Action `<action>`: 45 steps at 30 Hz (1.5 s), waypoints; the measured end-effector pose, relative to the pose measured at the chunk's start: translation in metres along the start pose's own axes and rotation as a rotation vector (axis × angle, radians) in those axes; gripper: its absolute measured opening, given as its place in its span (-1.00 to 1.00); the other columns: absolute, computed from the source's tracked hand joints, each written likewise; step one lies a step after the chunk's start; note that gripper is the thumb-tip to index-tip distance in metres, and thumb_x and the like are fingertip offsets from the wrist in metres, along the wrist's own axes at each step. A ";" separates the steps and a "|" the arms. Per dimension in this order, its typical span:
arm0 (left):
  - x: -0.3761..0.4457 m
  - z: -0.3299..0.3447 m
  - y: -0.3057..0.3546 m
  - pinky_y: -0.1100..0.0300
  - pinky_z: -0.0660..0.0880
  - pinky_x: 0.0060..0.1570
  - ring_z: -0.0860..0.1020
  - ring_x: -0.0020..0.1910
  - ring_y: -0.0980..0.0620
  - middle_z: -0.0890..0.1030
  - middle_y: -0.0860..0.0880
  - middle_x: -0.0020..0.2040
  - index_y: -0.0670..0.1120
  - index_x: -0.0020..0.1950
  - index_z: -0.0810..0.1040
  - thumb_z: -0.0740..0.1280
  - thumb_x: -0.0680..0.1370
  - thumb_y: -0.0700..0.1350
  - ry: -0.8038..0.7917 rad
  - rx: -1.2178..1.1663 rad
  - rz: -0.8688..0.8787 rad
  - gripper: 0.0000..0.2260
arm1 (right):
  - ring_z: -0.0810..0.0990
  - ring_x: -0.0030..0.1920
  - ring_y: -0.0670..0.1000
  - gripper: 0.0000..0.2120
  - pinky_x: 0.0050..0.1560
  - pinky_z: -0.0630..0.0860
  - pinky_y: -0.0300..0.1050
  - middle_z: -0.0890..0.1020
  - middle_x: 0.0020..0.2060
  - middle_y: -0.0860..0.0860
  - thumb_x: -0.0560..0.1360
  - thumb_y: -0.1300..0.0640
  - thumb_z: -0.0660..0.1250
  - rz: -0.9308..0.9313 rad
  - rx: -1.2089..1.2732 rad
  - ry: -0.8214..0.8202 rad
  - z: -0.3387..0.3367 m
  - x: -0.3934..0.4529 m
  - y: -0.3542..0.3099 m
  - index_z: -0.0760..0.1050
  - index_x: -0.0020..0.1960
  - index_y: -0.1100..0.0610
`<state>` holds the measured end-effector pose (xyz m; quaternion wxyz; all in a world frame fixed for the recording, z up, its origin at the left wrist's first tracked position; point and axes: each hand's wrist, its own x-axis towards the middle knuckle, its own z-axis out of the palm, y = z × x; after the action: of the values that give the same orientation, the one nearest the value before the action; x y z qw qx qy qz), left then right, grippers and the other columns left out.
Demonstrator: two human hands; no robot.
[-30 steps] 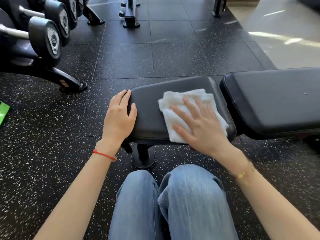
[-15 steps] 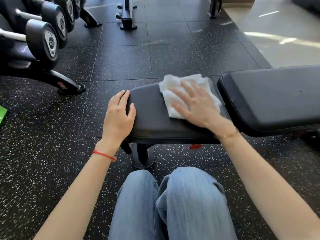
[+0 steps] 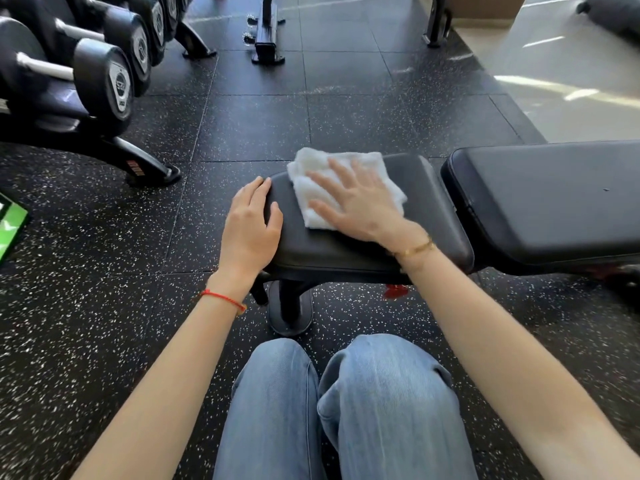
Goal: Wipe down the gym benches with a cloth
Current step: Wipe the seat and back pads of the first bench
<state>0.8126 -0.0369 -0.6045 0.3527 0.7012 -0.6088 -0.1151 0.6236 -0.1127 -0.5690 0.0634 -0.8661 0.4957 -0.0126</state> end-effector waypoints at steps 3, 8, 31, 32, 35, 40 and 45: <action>-0.001 0.002 0.000 0.02 0.16 0.54 0.29 0.51 -0.14 0.38 -0.20 0.49 -0.23 0.49 0.38 0.19 0.64 -0.16 0.005 0.006 0.002 -0.59 | -0.11 0.59 0.13 -0.41 0.55 -0.17 0.16 0.03 0.60 -0.06 0.55 -0.38 -0.14 -0.138 -0.023 0.058 0.011 -0.053 -0.010 0.01 0.56 -0.30; -0.002 0.001 0.001 0.01 0.13 0.55 0.27 0.52 -0.17 0.36 -0.21 0.51 -0.22 0.49 0.39 0.14 0.63 -0.09 -0.006 0.029 0.001 -0.55 | 0.04 0.59 0.13 -0.35 0.56 -0.05 0.13 0.17 0.58 -0.01 0.52 -0.44 -0.16 -0.019 0.035 0.134 0.010 -0.090 0.044 0.13 0.54 -0.26; -0.059 -0.020 -0.027 0.11 0.15 0.55 0.25 0.54 -0.05 0.40 -0.09 0.49 -0.18 0.47 0.42 0.09 0.67 -0.27 0.014 -0.001 0.253 -0.63 | 0.42 0.40 0.19 -0.45 0.32 0.36 0.13 0.39 0.46 0.06 0.61 -0.21 0.21 -0.189 -0.354 0.629 0.064 -0.120 0.005 0.23 0.55 -0.10; -0.059 -0.020 -0.026 0.11 0.15 0.55 0.25 0.54 -0.04 0.41 -0.09 0.49 -0.18 0.47 0.42 0.09 0.68 -0.26 0.015 -0.003 0.249 -0.64 | 0.41 0.40 0.19 -0.44 0.30 0.35 0.14 0.39 0.46 0.07 0.61 -0.25 0.18 -0.132 -0.331 0.618 0.063 -0.126 0.015 0.25 0.55 -0.08; -0.060 -0.020 -0.024 0.14 0.14 0.55 0.25 0.54 -0.05 0.41 -0.10 0.49 -0.18 0.47 0.42 0.11 0.68 -0.25 0.015 -0.014 0.236 -0.64 | 0.39 0.41 0.21 -0.44 0.29 0.32 0.16 0.42 0.44 0.08 0.61 -0.31 0.12 -0.053 -0.271 0.609 0.060 -0.126 0.012 0.31 0.52 -0.07; -0.061 -0.018 -0.023 0.18 0.12 0.55 0.25 0.54 -0.08 0.40 -0.11 0.49 -0.19 0.47 0.41 0.10 0.68 -0.22 0.003 -0.014 0.228 -0.64 | 0.42 0.39 0.25 -0.42 0.32 0.35 0.19 0.45 0.42 0.11 0.58 -0.32 0.15 -0.154 -0.285 0.586 0.062 -0.092 -0.030 0.32 0.51 -0.08; -0.061 -0.018 -0.024 0.10 0.17 0.54 0.28 0.53 -0.09 0.42 -0.11 0.48 -0.19 0.45 0.44 0.12 0.67 -0.22 0.022 -0.003 0.238 -0.64 | 0.43 0.39 0.22 -0.43 0.29 0.40 0.15 0.44 0.43 0.11 0.59 -0.31 0.15 -0.162 -0.328 0.599 0.067 -0.109 -0.008 0.30 0.52 -0.08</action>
<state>0.8272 0.0263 -0.6228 0.3717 0.6245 -0.6837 -0.0658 0.5802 -0.0084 -0.6297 -0.2260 -0.8591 0.4173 -0.1916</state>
